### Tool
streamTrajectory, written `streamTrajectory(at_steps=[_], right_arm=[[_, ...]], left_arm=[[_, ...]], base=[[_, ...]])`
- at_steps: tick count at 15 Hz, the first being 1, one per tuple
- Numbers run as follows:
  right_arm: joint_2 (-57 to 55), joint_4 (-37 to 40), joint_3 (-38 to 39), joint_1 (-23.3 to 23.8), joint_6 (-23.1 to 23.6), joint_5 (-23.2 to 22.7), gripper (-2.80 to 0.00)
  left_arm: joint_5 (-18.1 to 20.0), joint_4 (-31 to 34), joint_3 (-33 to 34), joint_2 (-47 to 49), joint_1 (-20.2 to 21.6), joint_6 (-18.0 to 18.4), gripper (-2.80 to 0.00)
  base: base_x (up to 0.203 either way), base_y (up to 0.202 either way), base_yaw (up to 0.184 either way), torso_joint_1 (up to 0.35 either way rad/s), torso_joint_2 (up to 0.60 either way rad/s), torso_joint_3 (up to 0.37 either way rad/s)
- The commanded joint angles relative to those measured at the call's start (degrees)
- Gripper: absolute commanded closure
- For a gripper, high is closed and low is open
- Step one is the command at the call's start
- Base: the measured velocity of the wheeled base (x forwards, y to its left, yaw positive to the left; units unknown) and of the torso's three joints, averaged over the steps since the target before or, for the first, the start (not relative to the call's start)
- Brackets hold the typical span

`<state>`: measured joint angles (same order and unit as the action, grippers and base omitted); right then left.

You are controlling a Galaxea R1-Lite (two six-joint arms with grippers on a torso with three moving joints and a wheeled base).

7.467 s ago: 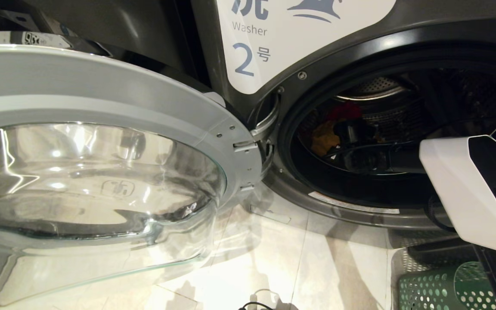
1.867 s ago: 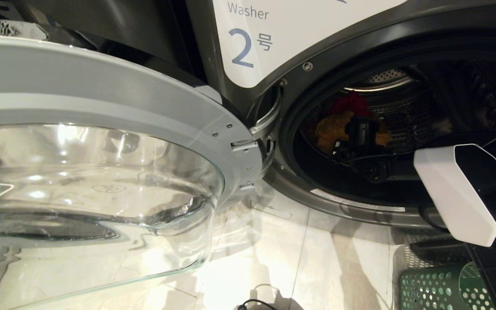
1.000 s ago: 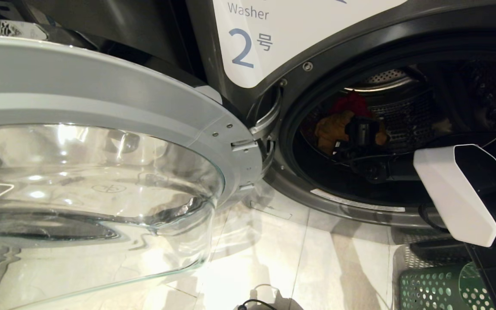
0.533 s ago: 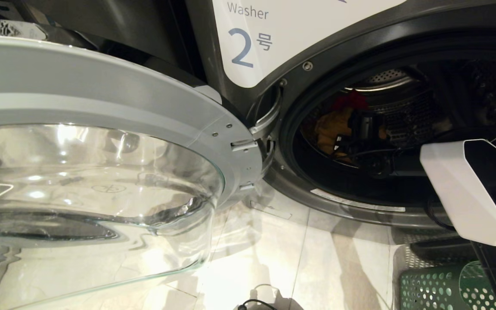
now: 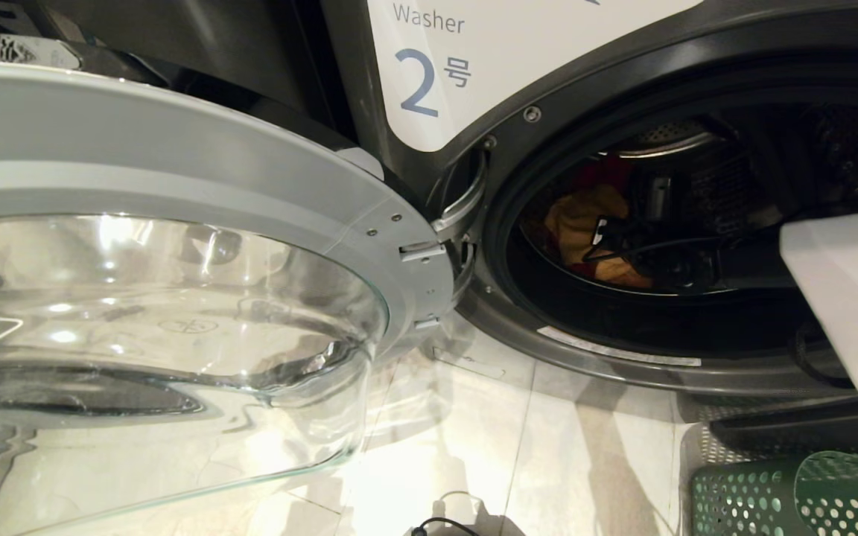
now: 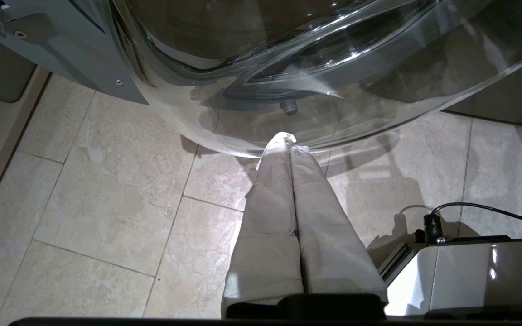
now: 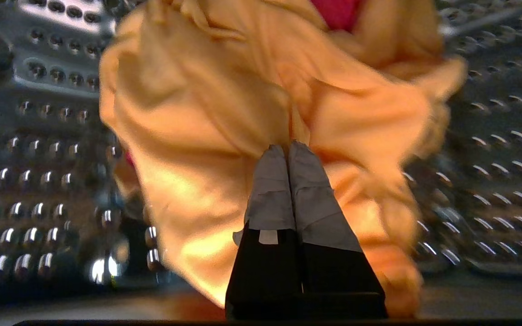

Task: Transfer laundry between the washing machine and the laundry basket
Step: Pick a cloth and place it into the basket

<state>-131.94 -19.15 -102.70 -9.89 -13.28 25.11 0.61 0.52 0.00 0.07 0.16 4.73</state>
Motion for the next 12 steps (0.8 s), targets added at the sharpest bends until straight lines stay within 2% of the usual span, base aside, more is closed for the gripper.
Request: streamTrajectory(at_steps=[1, 5, 8, 12], right_arm=[[7.7, -0.2, 6.7, -0.5, -0.2, 0.1, 0.0], [20.0, -0.7, 22.3, -3.4, -1.1, 0.0, 0.0], [26.3, -5.3, 34.3, -7.1, -1.7, 0.3, 0.0], [31.9, -10.0, 43.4, -9.2, -1.8, 0.9, 0.0]], left_arm=[[0.0, 0.0, 0.0, 0.0, 0.0, 0.0, 0.0], [0.0, -0.1, 0.0, 0.0, 0.0, -0.1, 0.0], [-0.1, -0.1, 0.0, 0.0, 0.0, -0.3, 0.0], [-0.1, -0.1, 0.0, 0.0, 0.0, -0.3, 0.0]], base=[[0.0, 0.0, 0.0, 0.0, 0.0, 0.0], [0.0, 0.0, 0.0, 0.0, 0.0, 0.0], [0.0, 0.0, 0.0, 0.0, 0.0, 0.0], [0.0, 0.0, 0.0, 0.0, 0.0, 0.0]])
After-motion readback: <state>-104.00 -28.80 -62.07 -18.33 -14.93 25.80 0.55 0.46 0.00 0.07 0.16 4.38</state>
